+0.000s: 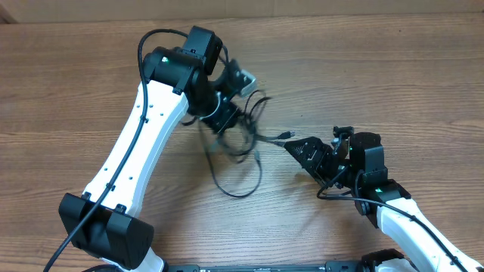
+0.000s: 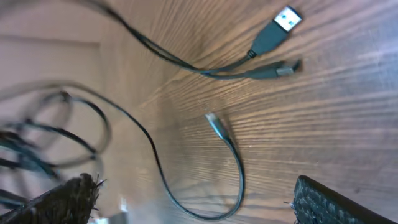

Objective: Untangle cables

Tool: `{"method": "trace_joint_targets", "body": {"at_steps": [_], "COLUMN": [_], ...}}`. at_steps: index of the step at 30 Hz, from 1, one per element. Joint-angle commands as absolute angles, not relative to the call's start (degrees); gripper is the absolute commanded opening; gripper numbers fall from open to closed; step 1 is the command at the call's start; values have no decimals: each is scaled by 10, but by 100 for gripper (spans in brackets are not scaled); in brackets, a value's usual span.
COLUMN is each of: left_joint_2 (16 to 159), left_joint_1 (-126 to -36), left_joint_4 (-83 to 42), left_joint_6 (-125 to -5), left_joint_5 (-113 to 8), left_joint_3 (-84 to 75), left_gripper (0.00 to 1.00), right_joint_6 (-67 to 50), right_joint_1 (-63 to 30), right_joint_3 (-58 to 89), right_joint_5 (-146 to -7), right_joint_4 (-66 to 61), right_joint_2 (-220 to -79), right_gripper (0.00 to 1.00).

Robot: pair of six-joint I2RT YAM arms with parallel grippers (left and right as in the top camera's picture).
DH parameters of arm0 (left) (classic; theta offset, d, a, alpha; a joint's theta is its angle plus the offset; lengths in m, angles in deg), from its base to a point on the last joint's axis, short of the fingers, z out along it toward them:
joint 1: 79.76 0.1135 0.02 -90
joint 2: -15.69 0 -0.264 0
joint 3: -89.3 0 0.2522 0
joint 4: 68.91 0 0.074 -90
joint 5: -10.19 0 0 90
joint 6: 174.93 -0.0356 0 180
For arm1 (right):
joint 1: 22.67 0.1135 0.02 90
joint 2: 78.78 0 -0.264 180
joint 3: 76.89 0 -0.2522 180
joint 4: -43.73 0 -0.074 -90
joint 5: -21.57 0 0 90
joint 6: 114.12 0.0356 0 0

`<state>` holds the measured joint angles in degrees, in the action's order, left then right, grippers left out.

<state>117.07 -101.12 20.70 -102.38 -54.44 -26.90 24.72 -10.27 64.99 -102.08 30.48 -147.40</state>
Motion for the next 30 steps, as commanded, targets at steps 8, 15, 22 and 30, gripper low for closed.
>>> {"method": "trace_joint_targets", "body": {"at_steps": [8, 15, 22, 30], "left_joint_2": [1162, 1162, 1162, 1162], "left_joint_1": [-1002, -992, -967, -978], "left_joint_4": [0, -69, -210, -47], "left_joint_6": [-604, -287, -144, -174], "left_joint_5": [-356, -472, -393, -504], "left_joint_3": [-286, -286, -286, -285], "left_gripper": [4, 4, 4, 6], "right_joint_6": [176, 176, 176, 175], "right_joint_1": [-104, -104, -104, -104], "right_joint_3": [649, 649, 649, 649], "right_joint_5": [-1022, -1022, -1061, -1053], "right_joint_4": [296, 248, 224, 157], "right_joint_2": [-1470, -1470, -1470, -1470], "right_gripper": [100, 100, 100, 100]}}
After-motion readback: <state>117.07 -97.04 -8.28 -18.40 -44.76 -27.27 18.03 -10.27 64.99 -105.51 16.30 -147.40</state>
